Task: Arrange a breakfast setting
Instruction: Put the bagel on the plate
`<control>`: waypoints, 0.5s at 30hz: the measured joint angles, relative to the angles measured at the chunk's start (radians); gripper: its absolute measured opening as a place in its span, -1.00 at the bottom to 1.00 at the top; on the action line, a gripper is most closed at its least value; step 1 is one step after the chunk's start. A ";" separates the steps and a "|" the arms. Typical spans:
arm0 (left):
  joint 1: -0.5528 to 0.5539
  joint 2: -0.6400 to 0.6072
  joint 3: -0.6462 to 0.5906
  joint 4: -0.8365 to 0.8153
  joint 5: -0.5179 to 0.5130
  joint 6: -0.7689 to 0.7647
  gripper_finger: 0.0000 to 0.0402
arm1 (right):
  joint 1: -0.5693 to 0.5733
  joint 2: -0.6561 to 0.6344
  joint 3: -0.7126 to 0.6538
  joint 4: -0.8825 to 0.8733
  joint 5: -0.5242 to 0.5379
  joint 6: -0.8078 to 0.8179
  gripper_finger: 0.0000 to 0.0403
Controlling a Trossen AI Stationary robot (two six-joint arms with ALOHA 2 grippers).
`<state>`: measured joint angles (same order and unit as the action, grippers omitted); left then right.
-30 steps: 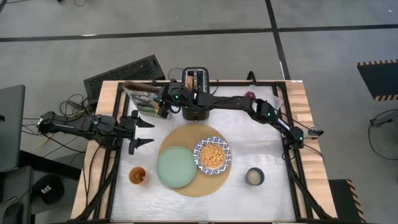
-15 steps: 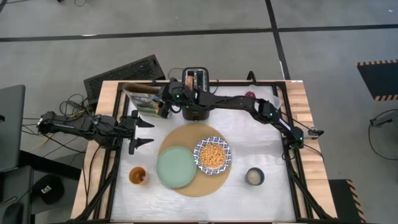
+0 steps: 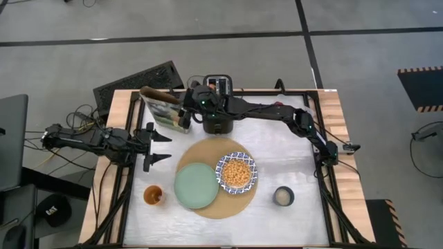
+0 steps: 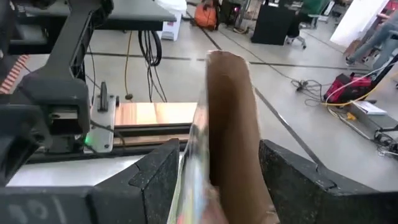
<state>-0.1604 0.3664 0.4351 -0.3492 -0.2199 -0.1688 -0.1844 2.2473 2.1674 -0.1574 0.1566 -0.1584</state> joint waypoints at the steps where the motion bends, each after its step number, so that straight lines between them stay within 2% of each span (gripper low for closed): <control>1: 0.000 0.000 0.000 0.000 0.000 0.000 0.47 | 0.000 -0.004 0.000 0.001 0.000 0.000 0.24; 11: 0.000 0.000 0.000 -0.001 0.000 0.000 0.47 | -0.002 -0.022 0.000 0.011 0.002 -0.007 0.24; 15: 0.000 0.000 0.000 -0.010 0.000 -0.009 0.47 | -0.002 -0.035 -0.002 -0.047 0.003 -0.007 0.24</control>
<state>-0.1604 0.3664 0.4351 -0.3596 -0.2195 -0.1774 -0.1860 2.2120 2.1656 -0.2039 0.1595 -0.1658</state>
